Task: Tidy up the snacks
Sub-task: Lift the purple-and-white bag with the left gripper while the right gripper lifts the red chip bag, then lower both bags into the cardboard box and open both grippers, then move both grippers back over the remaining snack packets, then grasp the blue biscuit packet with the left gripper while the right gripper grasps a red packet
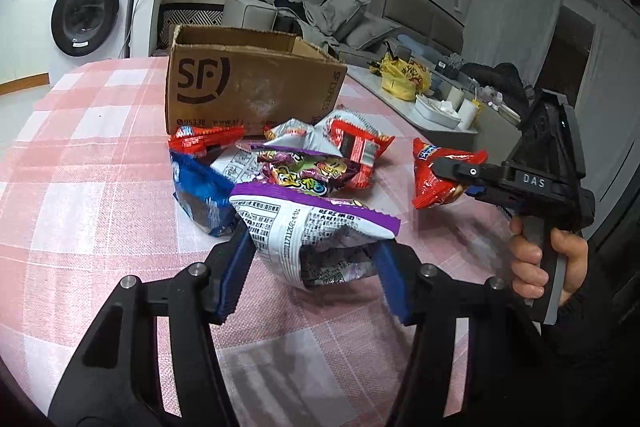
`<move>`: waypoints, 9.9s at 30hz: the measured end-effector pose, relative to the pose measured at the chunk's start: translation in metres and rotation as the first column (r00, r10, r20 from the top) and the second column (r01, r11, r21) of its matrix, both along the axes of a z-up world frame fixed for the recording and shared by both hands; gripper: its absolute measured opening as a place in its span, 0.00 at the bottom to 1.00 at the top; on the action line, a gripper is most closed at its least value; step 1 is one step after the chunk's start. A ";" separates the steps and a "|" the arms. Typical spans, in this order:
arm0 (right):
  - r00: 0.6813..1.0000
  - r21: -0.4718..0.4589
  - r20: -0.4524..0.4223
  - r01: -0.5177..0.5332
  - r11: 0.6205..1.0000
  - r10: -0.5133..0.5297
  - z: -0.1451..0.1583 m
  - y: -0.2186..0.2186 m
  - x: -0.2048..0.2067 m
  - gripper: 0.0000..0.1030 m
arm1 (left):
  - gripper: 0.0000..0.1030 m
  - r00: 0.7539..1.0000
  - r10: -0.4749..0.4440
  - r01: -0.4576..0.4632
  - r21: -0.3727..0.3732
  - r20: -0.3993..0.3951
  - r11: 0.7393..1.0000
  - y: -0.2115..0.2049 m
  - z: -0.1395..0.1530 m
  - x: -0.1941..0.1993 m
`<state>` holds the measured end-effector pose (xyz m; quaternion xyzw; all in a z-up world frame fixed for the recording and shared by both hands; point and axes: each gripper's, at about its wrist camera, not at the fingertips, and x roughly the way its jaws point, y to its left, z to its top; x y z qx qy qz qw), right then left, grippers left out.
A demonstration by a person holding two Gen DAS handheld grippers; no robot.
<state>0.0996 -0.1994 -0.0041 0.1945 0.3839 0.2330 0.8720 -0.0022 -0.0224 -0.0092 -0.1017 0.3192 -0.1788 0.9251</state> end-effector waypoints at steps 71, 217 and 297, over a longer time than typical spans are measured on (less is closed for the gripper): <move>0.972 -0.141 0.169 -0.139 0.980 0.162 0.076 0.073 -0.021 0.52 | 0.52 0.979 0.079 -0.080 -0.005 0.187 0.997 0.024 0.072 -0.018; 0.988 -0.182 -0.065 -0.149 0.972 0.139 -0.001 0.093 0.052 1.00 | 0.99 0.961 0.274 -0.264 0.177 -0.035 0.948 0.053 0.010 0.113; 0.993 -0.128 0.112 -0.016 0.992 0.030 0.017 0.069 0.047 0.24 | 0.78 0.973 0.117 -0.042 0.349 -0.197 0.936 0.040 -0.032 0.129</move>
